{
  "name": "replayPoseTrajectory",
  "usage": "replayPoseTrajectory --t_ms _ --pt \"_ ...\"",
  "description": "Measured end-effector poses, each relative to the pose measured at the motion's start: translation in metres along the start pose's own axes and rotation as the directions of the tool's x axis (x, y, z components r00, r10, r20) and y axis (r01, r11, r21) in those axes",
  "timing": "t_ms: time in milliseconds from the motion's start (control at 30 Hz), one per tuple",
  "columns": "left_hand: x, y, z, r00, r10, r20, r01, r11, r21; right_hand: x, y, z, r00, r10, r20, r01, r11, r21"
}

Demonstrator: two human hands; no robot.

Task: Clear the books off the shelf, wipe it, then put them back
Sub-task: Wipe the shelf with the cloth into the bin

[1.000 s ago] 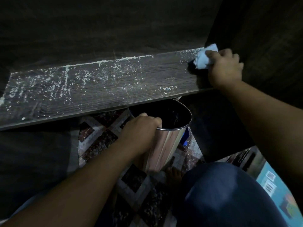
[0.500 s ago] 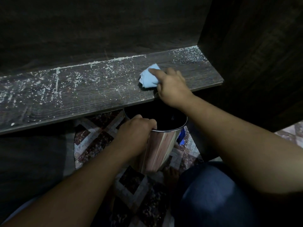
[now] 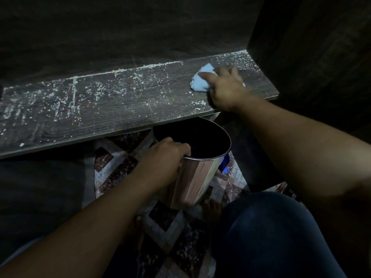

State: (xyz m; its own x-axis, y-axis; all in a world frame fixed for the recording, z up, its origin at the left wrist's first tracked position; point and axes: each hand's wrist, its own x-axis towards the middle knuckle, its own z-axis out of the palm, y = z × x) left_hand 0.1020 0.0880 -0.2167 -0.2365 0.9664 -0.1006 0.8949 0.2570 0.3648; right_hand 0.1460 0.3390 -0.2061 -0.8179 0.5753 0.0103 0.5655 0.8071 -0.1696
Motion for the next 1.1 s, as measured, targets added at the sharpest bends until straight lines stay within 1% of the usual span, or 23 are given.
replayPoseTrajectory --t_ms 267,367,433,500,567,633,700,767,900,1000,1100 --pt "-0.007 0.006 -0.008 0.998 -0.045 0.040 0.045 0.999 0.012 -0.030 -0.023 0.007 0.988 -0.157 -0.006 0.157 0.987 0.027" --pt "-0.009 0.004 -0.007 0.997 -0.063 0.054 0.063 0.998 0.014 -0.048 -0.026 0.010 0.976 -0.218 0.015 0.218 0.976 0.030" --pt "-0.009 0.002 -0.005 0.996 -0.075 0.052 0.075 0.997 0.007 -0.059 -0.024 0.011 0.964 -0.263 0.028 0.261 0.963 0.074" --pt "-0.009 0.000 -0.004 0.997 -0.068 0.045 0.068 0.998 0.006 -0.063 -0.021 0.008 0.957 -0.289 0.018 0.283 0.947 0.155" --pt "-0.008 -0.001 -0.005 0.998 -0.058 0.036 0.058 0.998 0.003 -0.058 -0.017 0.001 0.961 -0.277 -0.025 0.276 0.940 0.200" --pt "-0.008 -0.001 -0.007 0.997 -0.076 0.025 0.076 0.997 -0.012 -0.045 -0.016 -0.009 0.965 -0.242 -0.101 0.256 0.952 0.169" --pt "-0.007 -0.002 -0.008 0.995 -0.100 0.021 0.100 0.995 -0.023 -0.029 -0.021 -0.017 0.972 -0.186 -0.145 0.207 0.968 0.142" --pt "-0.007 -0.005 -0.008 0.995 -0.102 0.013 0.102 0.995 -0.020 -0.009 -0.028 -0.020 0.975 -0.168 -0.142 0.183 0.978 0.103" --pt "-0.005 -0.009 -0.008 0.994 -0.105 0.009 0.105 0.994 -0.022 0.029 -0.044 -0.007 0.979 -0.184 -0.091 0.185 0.983 0.004" --pt "-0.004 -0.014 -0.005 0.991 -0.133 0.020 0.133 0.990 -0.044 0.040 -0.051 0.010 0.991 -0.129 -0.045 0.130 0.991 0.014" --pt "-0.005 -0.016 -0.003 0.991 -0.128 0.042 0.131 0.989 -0.065 0.036 -0.054 0.015 0.990 -0.125 -0.072 0.129 0.990 0.050"
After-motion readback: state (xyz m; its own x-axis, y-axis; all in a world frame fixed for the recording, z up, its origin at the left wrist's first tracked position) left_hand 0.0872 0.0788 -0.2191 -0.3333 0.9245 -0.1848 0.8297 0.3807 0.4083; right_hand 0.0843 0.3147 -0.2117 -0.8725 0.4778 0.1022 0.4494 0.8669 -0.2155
